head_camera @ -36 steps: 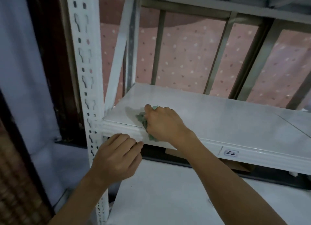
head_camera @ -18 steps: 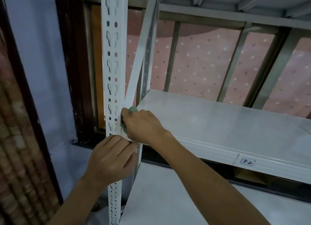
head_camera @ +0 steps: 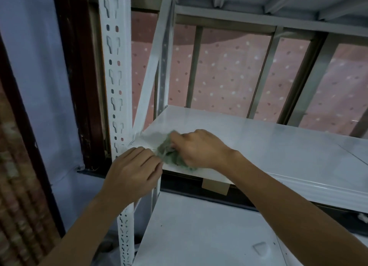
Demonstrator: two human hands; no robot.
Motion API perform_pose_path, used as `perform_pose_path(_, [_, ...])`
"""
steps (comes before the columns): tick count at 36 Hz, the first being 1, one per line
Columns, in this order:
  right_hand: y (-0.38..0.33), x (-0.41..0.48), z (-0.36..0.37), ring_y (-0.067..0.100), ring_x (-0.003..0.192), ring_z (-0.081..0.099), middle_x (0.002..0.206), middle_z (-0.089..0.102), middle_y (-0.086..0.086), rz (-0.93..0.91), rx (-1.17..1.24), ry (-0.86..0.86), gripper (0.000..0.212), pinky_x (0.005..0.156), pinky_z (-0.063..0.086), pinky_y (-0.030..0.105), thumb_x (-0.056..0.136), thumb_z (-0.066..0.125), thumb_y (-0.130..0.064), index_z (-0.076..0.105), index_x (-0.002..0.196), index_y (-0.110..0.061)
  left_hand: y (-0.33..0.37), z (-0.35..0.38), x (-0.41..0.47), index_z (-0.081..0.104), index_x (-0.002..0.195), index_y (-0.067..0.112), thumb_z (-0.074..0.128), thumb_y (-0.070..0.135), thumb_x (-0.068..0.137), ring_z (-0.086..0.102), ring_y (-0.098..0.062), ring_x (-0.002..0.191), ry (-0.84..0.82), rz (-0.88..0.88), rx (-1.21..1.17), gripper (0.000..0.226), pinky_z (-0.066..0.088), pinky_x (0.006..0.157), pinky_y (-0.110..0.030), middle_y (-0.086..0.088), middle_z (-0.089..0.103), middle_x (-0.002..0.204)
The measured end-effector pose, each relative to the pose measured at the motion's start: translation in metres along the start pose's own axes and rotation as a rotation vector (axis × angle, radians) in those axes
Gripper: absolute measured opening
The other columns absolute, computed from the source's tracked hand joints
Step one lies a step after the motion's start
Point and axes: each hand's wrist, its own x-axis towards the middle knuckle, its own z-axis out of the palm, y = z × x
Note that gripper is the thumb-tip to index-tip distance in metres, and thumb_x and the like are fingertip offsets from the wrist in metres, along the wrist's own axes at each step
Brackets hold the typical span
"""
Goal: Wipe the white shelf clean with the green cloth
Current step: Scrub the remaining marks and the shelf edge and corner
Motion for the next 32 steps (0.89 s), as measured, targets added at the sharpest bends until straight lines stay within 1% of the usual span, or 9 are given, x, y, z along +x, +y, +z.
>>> perform_pose_path(4, [0.043, -0.037, 0.004, 0.021, 0.044, 0.032, 0.056, 0.037, -0.005, 0.238, 0.0, 0.048, 0.012, 0.047, 0.037, 0.033, 0.093, 0.052, -0.015, 0.047, 0.104, -0.012, 0.019, 0.029, 0.02, 0.069, 0.074, 0.004, 0.069, 0.004, 0.097, 0.063, -0.029, 0.07, -0.004, -0.007, -0.072, 0.023, 0.058, 0.066, -0.04, -0.01, 0.067, 0.077])
perform_pose_path(6, [0.066, -0.063, 0.006, 0.018, 0.045, 0.035, 0.056, 0.039, -0.006, 0.32, 0.002, 0.044, 0.009, 0.048, 0.04, 0.033, 0.098, 0.046, -0.02, 0.049, 0.103, -0.013, 0.032, 0.045, 0.035, 0.07, 0.077, 0.004, 0.067, 0.005, 0.1, 0.063, -0.028, 0.071, -0.018, 0.022, -0.097, 0.024, 0.057, 0.066, -0.04, -0.01, 0.068, 0.079])
perform_pose_path(9, [0.099, -0.109, 0.005, 0.024, 0.049, 0.047, 0.059, 0.054, 0.001, 0.425, 0.073, 0.088, 0.025, 0.049, 0.043, 0.036, 0.1, 0.047, -0.037, 0.052, 0.094, -0.013, 0.056, 0.061, 0.062, 0.067, 0.071, 0.006, 0.067, 0.014, 0.103, 0.057, -0.024, 0.064, 0.013, -0.023, -0.233, 0.033, 0.053, 0.061, -0.036, -0.006, 0.064, 0.072])
perform_pose_path(11, [0.117, -0.138, 0.001, 0.016, 0.053, 0.047, 0.059, 0.053, -0.004, 0.52, 0.111, 0.065, 0.034, 0.049, 0.037, 0.032, 0.097, 0.05, -0.05, 0.051, 0.091, -0.017, 0.073, 0.069, 0.08, 0.059, 0.062, 0.007, 0.064, 0.019, 0.105, 0.048, -0.022, 0.057, 0.047, -0.046, -0.328, 0.045, 0.046, 0.054, -0.036, -0.005, 0.057, 0.065])
perform_pose_path(13, [0.133, -0.166, 0.0, 0.017, 0.058, 0.048, 0.061, 0.048, -0.004, 0.627, 0.111, 0.001, 0.036, 0.052, 0.037, 0.033, 0.096, 0.05, -0.055, 0.049, 0.094, -0.019, 0.087, 0.08, 0.094, 0.057, 0.059, 0.007, 0.063, 0.022, 0.105, 0.046, -0.021, 0.055, 0.045, -0.034, -0.367, 0.049, 0.043, 0.052, -0.036, -0.005, 0.055, 0.063])
perform_pose_path(17, [0.157, -0.213, -0.001, 0.035, 0.072, 0.057, 0.068, 0.05, 0.004, 0.805, 0.077, -0.069, 0.033, 0.06, 0.046, 0.039, 0.1, 0.044, -0.051, 0.047, 0.105, -0.018, 0.118, 0.103, 0.114, 0.061, 0.062, 0.009, 0.068, 0.023, 0.099, 0.049, -0.021, 0.058, -0.047, -0.013, -0.393, 0.04, 0.046, 0.055, -0.037, -0.002, 0.057, 0.066])
perform_pose_path(22, [0.18, -0.259, -0.012, 0.032, 0.077, 0.051, 0.087, 0.052, 0.01, 1.044, -0.013, -0.191, 0.033, 0.065, 0.044, 0.038, 0.103, 0.036, -0.045, 0.047, 0.115, -0.017, 0.157, 0.128, 0.136, 0.07, 0.071, 0.014, 0.062, 0.025, 0.095, 0.056, -0.02, 0.064, -0.166, 0.041, -0.441, 0.028, 0.051, 0.059, -0.036, 0.001, 0.062, 0.07])
perform_pose_path(27, [0.221, -0.31, -0.013, 0.042, 0.097, 0.059, 0.109, 0.062, 0.023, 1.278, -0.067, -0.244, 0.035, 0.073, 0.045, 0.042, 0.104, 0.035, -0.037, 0.047, 0.12, -0.009, 0.167, 0.134, 0.143, 0.075, 0.077, 0.017, 0.054, 0.03, 0.094, 0.062, -0.02, 0.07, -0.238, -0.005, -0.505, 0.03, 0.051, 0.059, -0.03, 0.005, 0.067, 0.078])
perform_pose_path(32, [0.267, -0.317, 0.002, 0.044, 0.105, 0.059, 0.117, 0.061, 0.027, 1.365, -0.057, -0.26, 0.039, 0.075, 0.045, 0.042, 0.104, 0.036, -0.033, 0.046, 0.125, -0.002, 0.166, 0.131, 0.14, 0.073, 0.072, 0.018, 0.054, 0.031, 0.096, 0.061, -0.018, 0.069, -0.257, -0.032, -0.507, 0.033, 0.05, 0.058, -0.03, 0.006, 0.065, 0.074])
